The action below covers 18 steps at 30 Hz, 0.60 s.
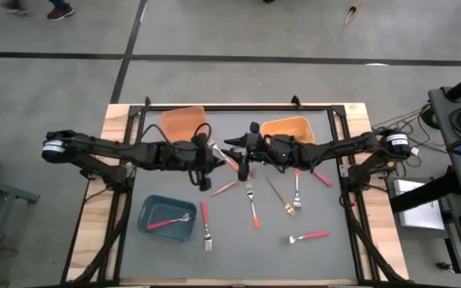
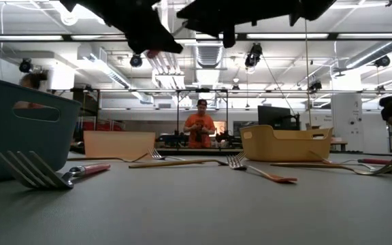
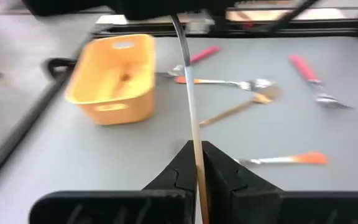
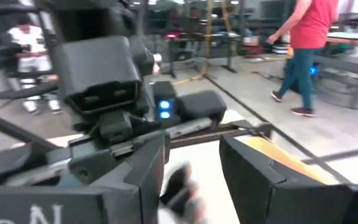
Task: Sort silverware by color (type)
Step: Put the orange fork into the orange bin
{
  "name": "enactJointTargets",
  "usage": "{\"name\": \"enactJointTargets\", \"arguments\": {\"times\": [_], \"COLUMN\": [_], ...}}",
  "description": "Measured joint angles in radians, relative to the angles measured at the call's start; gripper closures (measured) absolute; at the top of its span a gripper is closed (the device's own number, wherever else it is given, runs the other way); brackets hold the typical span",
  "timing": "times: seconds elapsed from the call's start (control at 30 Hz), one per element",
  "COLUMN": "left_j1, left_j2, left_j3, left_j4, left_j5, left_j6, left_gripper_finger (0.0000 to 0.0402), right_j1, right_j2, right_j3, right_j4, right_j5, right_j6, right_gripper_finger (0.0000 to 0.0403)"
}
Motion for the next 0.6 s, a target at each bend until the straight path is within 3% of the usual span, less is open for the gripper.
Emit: {"name": "enactJointTargets", "arguments": {"times": [0.2,0.6], "left_j1": [-0.001,0.000], "left_j2": [-0.033,-0.054], "left_j3": [0.000,0.000], "left_j4": [-0.028,0.041], "left_j5": [0.057,0.095], "left_j6": [0.003,-0.038], "left_gripper_finger": [0.0401,0.0401], "right_j1": [-0.001,-0.002], "right_j2": [-0.040,-0.044], "right_j3": [0.000,0.000], "right_j4": [-0.015,-0.049], "right_j5": [-0.063,-0.078], "right_j6": [0.001,-0.003], "right_gripper_finger": [0.0273,0.0389]}}
